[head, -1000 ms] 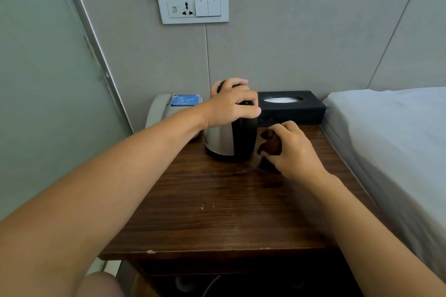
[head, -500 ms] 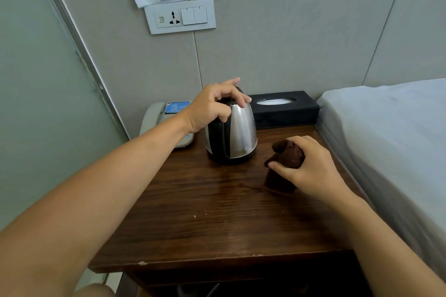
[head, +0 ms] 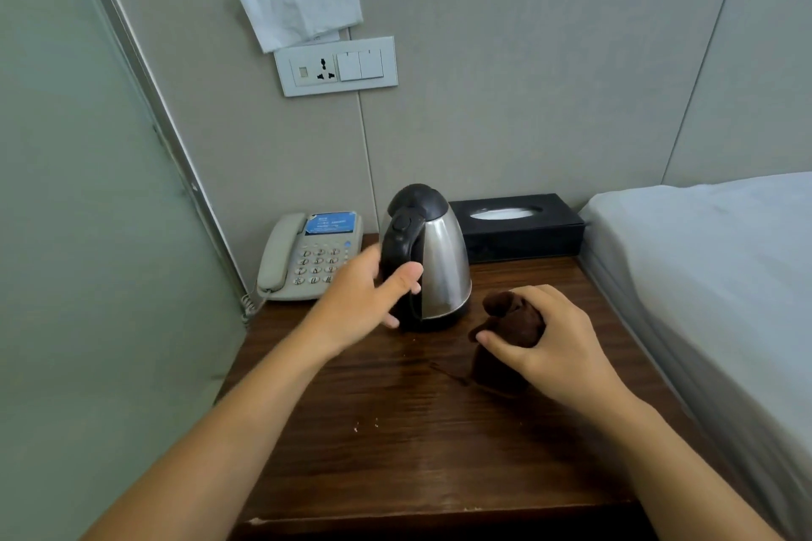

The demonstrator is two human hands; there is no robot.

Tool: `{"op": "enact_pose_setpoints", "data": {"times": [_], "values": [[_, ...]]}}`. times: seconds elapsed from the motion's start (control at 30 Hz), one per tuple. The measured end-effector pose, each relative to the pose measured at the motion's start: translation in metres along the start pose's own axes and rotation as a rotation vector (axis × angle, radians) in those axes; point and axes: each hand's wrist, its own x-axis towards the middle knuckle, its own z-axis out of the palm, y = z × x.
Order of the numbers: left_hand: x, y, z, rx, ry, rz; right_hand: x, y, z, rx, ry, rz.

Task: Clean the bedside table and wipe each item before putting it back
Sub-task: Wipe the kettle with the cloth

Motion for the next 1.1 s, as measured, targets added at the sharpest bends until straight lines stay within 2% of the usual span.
{"op": "enact_pose_setpoints", "data": {"times": [0.1, 0.23, 0.43, 0.7, 1.1], "values": [[-0.005, -0.001, 0.014, -0.076, 0.035, -0.044, 0.004, -0.005, 0.008, 0.096, -0.033, -0.004], [-0.002, -0.014, 0.026, 0.075, 0.190, -0.001, 0.017, -0.019, 0.016, 0.195, -0.095, -0.072], [0.027, -0.022, 0.027, 0.139, 0.268, -0.021, 0.013, -0.020, 0.026, 0.220, -0.051, -0.041], [0.078, -0.028, 0.020, 0.190, 0.320, -0.103, 0.004, -0.011, 0.019, 0.221, -0.013, 0.158], [0.106, -0.027, 0.022, 0.243, 0.348, -0.144, 0.000, -0.017, 0.015, 0.266, 0.033, 0.144]]}}
